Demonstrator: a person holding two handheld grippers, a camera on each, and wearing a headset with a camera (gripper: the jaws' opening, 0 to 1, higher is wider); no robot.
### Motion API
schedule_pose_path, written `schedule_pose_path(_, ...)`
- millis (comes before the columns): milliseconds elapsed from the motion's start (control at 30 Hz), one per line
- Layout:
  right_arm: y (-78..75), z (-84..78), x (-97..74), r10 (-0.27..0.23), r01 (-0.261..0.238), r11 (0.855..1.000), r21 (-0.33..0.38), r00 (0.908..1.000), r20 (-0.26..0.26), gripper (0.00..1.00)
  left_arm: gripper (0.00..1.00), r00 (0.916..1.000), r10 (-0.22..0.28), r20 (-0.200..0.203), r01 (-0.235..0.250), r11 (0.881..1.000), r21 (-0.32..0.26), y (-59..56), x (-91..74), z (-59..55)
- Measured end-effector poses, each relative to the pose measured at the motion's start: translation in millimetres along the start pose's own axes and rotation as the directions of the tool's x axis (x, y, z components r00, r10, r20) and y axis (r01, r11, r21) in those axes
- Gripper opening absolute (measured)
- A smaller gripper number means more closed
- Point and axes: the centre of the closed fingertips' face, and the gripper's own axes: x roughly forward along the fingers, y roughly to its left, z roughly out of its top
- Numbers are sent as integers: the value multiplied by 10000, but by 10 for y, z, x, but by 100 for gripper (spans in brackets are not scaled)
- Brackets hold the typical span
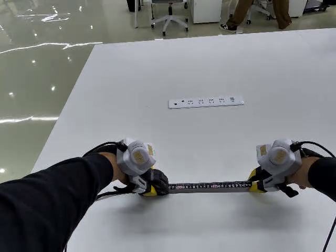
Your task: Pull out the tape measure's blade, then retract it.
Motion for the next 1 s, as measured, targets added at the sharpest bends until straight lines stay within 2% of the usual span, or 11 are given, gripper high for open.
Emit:
schedule_pose_path(667, -31, -96, -63, -32, 33, 10000, 82, 9999, -112, 8, 35, 10000, 49, 40, -49, 10000, -38, 1, -3, -1)
schedule_pose_path(1000, 9, -64, -85, -70, 71, 9997, 238, 10000, -55, 9, 35, 10000, 73, 53, -73, 10000, -56, 1, -5, -1)
